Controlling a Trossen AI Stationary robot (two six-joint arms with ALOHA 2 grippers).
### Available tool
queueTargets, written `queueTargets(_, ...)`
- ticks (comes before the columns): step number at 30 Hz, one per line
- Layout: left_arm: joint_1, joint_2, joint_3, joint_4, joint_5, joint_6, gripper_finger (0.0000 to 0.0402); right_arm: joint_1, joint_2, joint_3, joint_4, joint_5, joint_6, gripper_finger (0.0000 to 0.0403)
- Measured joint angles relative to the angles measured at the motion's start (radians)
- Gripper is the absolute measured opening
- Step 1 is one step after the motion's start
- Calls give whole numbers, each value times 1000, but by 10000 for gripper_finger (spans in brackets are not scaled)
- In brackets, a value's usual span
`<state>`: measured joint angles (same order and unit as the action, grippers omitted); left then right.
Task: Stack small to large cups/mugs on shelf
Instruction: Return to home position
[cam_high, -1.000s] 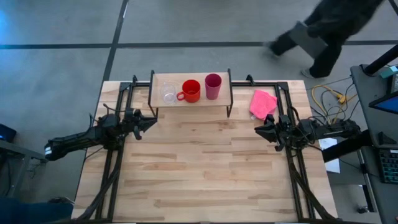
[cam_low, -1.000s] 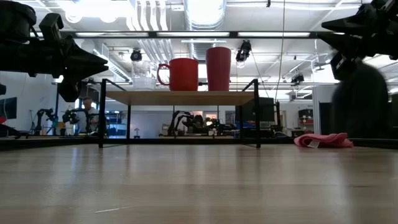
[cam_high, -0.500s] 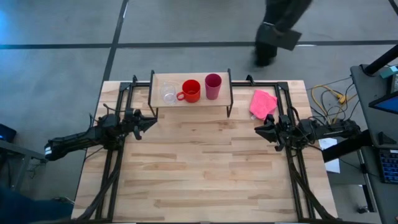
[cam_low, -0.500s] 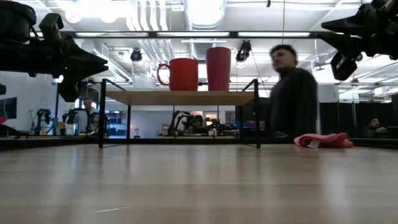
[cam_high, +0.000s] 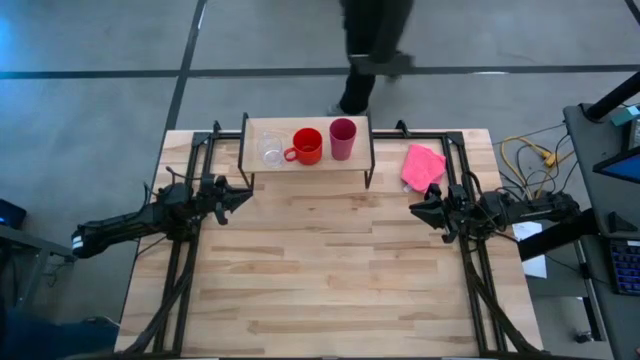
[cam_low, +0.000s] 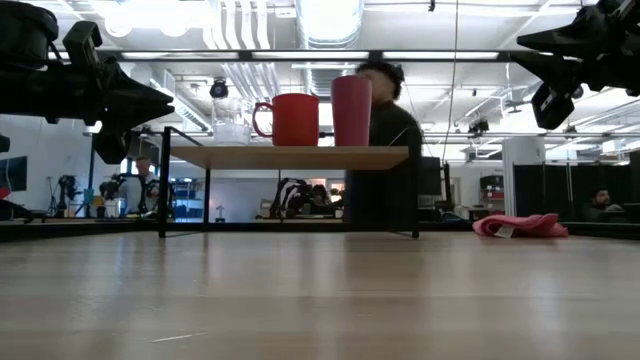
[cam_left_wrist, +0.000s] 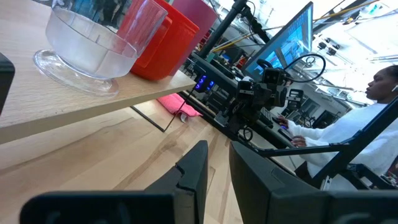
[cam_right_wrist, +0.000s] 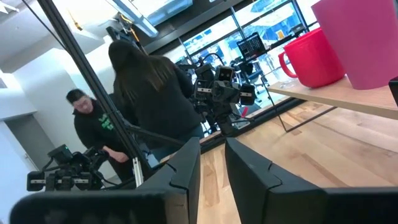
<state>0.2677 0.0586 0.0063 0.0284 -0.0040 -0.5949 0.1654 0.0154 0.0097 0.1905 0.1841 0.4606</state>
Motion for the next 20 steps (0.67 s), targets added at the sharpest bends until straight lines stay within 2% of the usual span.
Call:
queueTargets(12, 0, 0, 0, 0, 0, 0, 52, 0, 0, 0, 0, 0, 0, 79)
queueTargets(20, 0, 0, 0, 0, 0, 0, 52, 0, 0, 0, 0, 0, 0, 71)
